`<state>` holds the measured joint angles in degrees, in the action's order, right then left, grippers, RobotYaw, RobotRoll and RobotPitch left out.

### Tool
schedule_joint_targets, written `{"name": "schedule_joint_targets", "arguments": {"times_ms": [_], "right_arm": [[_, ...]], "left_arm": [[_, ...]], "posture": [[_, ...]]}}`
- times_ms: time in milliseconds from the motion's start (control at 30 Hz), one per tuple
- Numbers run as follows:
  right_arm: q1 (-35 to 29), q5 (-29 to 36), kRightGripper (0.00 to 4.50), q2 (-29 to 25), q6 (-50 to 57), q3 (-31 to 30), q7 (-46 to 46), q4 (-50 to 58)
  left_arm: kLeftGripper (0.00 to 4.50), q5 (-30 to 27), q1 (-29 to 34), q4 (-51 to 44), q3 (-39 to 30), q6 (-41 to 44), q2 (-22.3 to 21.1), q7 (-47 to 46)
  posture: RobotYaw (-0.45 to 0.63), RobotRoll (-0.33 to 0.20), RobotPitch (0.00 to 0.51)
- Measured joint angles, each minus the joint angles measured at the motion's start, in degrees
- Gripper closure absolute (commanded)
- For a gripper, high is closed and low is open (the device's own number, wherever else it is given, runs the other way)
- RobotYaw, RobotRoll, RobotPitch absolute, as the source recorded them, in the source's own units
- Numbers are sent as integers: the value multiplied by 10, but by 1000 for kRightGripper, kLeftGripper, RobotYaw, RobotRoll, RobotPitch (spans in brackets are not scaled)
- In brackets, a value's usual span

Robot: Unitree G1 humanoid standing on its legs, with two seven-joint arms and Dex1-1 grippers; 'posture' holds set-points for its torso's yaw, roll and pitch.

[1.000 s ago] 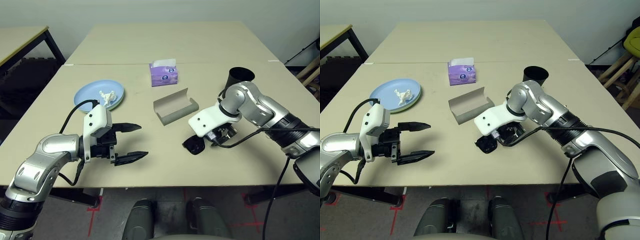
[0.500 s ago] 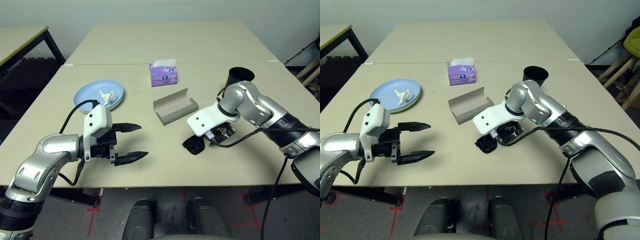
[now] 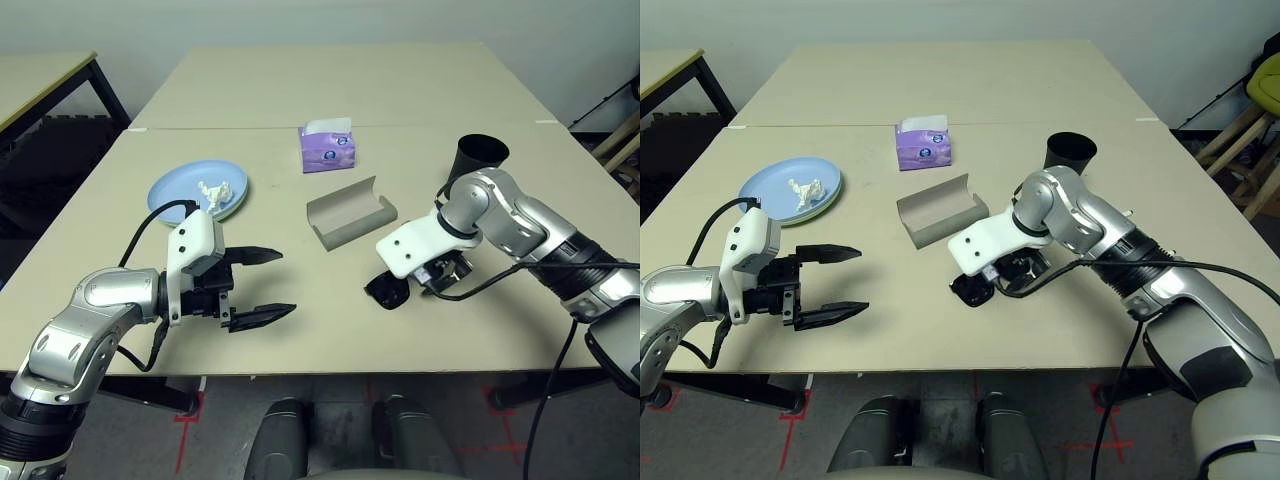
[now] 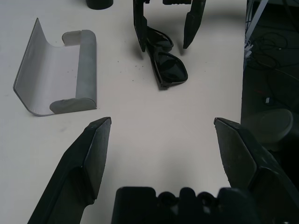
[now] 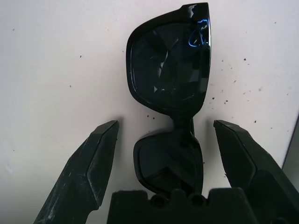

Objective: Organize and tidy the items on the table.

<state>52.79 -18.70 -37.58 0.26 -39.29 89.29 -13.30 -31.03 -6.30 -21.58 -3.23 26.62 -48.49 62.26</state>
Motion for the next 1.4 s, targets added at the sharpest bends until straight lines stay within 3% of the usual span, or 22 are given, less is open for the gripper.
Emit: {"name": "schedule_joint_targets", "arguments": {"times_ms": [333,700,800,1133,1400], "right_arm": [[0,0,4467,0,-3,20,-9,0],[1,0,4467,3,-2,24,-9,-1],[1,0,3786,3,1,25,-9,-1],[0,0,134,3,6,25,-8,-1],[-4,0,60,3,6,25,-8,5]], "left_arm": [[0,0,1,0,0,0,0,1],[0,0,1,0,0,0,0,3],[0,0,1,0,0,0,0,3],[0,0,1,0,6,0,0,3],[0,0,1,0,11,0,0,0]], "posture": [[78,0,75],[75,0,78],[75,0,79],[76,0,82],[81,0,83]]}}
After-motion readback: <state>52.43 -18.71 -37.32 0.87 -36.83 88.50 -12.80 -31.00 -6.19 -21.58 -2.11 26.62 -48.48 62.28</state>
